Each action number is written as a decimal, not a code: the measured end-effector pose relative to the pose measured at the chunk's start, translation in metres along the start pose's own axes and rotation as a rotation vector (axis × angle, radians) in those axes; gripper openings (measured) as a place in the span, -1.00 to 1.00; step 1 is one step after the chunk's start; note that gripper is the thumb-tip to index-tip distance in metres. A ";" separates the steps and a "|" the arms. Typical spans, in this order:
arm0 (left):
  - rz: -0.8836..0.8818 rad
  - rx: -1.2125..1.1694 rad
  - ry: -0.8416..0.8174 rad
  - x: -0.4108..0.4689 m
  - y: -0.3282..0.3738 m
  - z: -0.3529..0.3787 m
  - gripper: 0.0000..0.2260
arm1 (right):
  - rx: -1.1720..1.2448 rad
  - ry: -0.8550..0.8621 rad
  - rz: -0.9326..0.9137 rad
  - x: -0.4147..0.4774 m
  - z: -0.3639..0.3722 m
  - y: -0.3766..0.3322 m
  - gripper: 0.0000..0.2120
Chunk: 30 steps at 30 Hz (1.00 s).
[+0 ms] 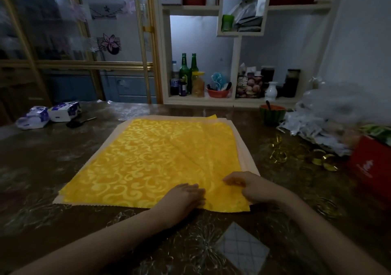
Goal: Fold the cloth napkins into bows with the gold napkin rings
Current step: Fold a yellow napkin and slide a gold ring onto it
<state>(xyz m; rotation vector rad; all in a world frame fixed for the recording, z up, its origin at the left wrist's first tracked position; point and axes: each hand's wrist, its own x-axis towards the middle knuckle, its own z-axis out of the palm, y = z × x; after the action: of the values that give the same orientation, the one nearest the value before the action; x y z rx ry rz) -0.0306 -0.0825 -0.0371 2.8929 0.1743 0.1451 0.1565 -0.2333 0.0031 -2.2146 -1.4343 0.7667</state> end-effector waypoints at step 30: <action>-0.888 -0.154 0.230 0.010 -0.133 -0.100 -0.72 | -0.362 0.258 0.016 0.112 -0.013 -0.073 -0.66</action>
<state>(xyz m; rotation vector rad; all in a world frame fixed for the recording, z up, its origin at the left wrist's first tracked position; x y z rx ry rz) -0.0465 0.0698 0.0280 2.3677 1.3639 0.3004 0.1502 -0.1021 0.0298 -2.4810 -1.5175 0.2221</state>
